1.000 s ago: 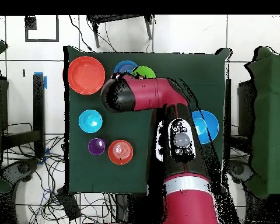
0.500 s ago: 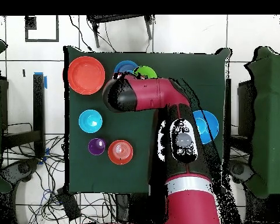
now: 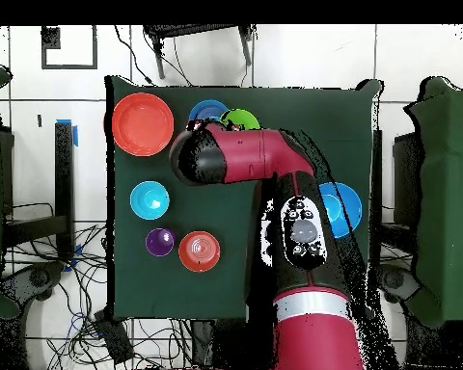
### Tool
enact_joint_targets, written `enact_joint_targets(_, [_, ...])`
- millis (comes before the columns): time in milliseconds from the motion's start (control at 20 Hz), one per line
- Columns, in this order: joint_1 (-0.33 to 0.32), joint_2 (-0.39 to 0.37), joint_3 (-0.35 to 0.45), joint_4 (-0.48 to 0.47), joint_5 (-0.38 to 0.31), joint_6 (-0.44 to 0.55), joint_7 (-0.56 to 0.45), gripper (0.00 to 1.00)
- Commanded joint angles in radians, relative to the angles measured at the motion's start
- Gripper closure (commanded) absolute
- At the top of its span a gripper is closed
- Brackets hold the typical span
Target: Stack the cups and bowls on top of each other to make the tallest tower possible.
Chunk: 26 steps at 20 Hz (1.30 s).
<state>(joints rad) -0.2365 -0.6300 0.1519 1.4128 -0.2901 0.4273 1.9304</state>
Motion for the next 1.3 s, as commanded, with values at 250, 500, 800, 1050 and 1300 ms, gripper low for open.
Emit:
enact_joint_targets(250, [0.003,0.050,0.069,0.040,-0.056,-0.016,-0.028,1.00])
enact_joint_targets(500, [0.010,0.071,0.060,0.027,-0.061,-0.031,-0.016,1.00])
enact_joint_targets(800, [0.023,0.084,0.049,0.015,-0.063,-0.035,-0.004,1.00])
enact_joint_targets(1050, [0.038,0.085,0.037,0.003,-0.060,-0.026,0.007,1.00])
enact_joint_targets(1300, [0.030,0.074,0.046,0.016,-0.055,-0.023,-0.002,1.00])
